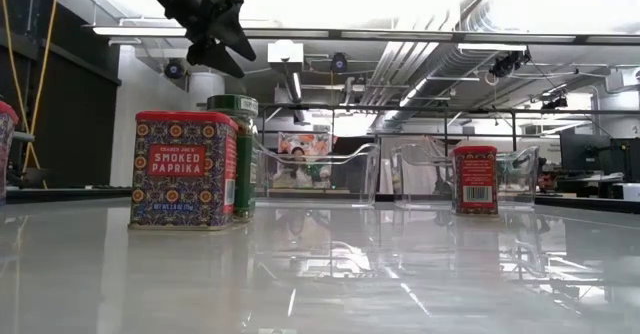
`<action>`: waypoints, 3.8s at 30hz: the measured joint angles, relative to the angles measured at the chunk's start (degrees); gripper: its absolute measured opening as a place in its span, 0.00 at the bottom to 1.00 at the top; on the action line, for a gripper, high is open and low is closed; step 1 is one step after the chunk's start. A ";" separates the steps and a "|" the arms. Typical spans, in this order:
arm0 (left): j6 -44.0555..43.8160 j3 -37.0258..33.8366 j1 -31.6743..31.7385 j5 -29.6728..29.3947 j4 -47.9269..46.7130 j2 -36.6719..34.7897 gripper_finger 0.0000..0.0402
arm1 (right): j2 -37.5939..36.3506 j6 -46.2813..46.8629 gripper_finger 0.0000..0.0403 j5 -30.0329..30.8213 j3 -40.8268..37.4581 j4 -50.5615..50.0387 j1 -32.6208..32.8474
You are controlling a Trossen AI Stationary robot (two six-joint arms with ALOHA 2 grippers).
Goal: Sort spices by type
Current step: Put the green seasoning bottle into the bottom transparent bin, then adjust the black seasoning bottles inside the top right transparent bin
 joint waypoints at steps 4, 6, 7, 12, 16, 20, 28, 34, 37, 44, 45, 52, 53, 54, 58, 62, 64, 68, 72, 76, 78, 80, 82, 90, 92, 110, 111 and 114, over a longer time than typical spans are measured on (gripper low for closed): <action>0.00 0.00 0.00 0.00 0.02 0.00 0.74 | 0.01 4.36 0.47 0.63 -6.95 4.51 6.16; -0.02 0.00 0.00 0.00 0.02 0.00 0.74 | 0.01 4.92 0.47 1.25 -10.37 5.79 7.68; 0.00 0.00 0.00 0.00 0.01 0.00 0.74 | 0.01 4.94 0.47 1.73 -11.97 6.32 8.20; -0.02 0.00 0.00 0.01 0.00 0.00 0.74 | 0.01 5.08 0.47 3.94 -18.65 8.44 9.67; -0.59 -0.02 0.00 0.02 0.00 0.00 0.74 | -0.03 5.01 0.47 4.94 -22.76 10.70 10.33; -1.12 -0.02 0.00 0.04 0.00 0.00 0.74 | 0.01 4.45 0.47 5.29 -24.98 12.78 11.27; -1.57 -0.02 0.00 0.06 -0.02 0.00 0.74 | 0.01 4.44 0.52 5.68 -25.41 11.08 14.39; -1.57 -0.04 0.00 0.04 -0.02 0.00 0.74 | -0.01 4.47 0.77 2.37 -25.39 10.88 15.12; -1.57 -0.04 0.00 0.04 -0.02 0.00 0.74 | -0.03 5.58 0.80 -0.46 -25.30 10.14 15.12; -1.39 -0.04 0.00 0.02 -0.04 0.00 0.74 | -0.21 7.81 0.81 -2.49 -20.96 4.90 15.12; -1.06 -0.07 0.00 0.02 -0.04 0.00 0.74 | -0.21 7.67 0.81 -1.65 -19.49 2.96 15.12; -0.50 -0.07 0.00 0.00 -0.55 0.00 0.74 | -0.21 9.61 0.82 5.14 -4.77 -8.42 14.03; -0.50 -0.07 0.00 0.00 -0.81 0.00 0.74 | -0.21 10.60 0.82 7.70 -2.28 -10.19 13.19; -0.53 -0.07 0.00 0.00 -1.08 0.00 0.74 | -0.21 11.36 0.82 11.32 0.19 -12.22 12.05; -2.42 -0.07 -0.06 0.02 -1.27 0.00 0.74 | -0.25 12.33 0.76 32.64 8.91 -16.51 1.83; -4.15 -0.07 -0.11 0.04 -0.85 0.01 0.74 | -0.29 0.96 0.58 49.77 12.86 -13.23 -17.58; -5.18 -0.07 -0.11 0.09 0.00 0.02 0.74 | -0.29 -10.77 0.43 51.27 12.83 -7.07 -29.69; -8.02 -0.07 -0.20 2.62 3.34 0.02 0.74 | 0.80 -33.07 0.08 39.11 7.77 9.40 -54.95; -10.78 -0.07 -1.52 3.38 6.39 0.01 0.74 | 6.24 -38.96 0.04 22.73 2.18 20.86 -76.38; -12.76 -0.07 -3.09 3.21 8.10 0.02 0.74 | 15.08 -38.47 0.01 14.69 2.58 27.43 -87.48; -13.92 -0.07 -3.90 2.49 9.05 0.02 0.74 | 19.51 -37.65 0.01 12.96 4.93 29.74 -89.13; -14.80 -0.07 -4.68 2.18 10.27 0.02 0.74 | 23.89 -37.59 0.00 11.94 7.91 27.37 -90.06; -15.19 -0.07 -5.40 2.10 11.30 0.02 0.74 | 27.96 -37.77 0.00 11.81 10.92 24.51 -90.38; -15.41 -0.07 -6.64 -0.55 12.70 0.02 0.74 | 35.13 -40.32 0.00 12.41 16.45 19.48 -90.35; -15.25 -0.07 -6.64 -0.72 12.74 0.02 0.74 | 34.83 -39.61 0.00 12.61 16.62 19.69 -90.34; -10.97 -0.07 -6.62 -0.70 15.87 0.44 0.74 | 34.79 -30.85 0.00 12.74 16.55 16.49 -89.06; -10.95 -0.07 -6.62 -0.70 15.79 0.44 0.74 | 34.79 -30.12 0.00 13.39 16.55 16.49 -89.17; -10.62 -0.07 -6.62 -0.70 15.88 0.44 0.74 | 34.79 -29.14 0.00 13.74 16.53 16.87 -89.77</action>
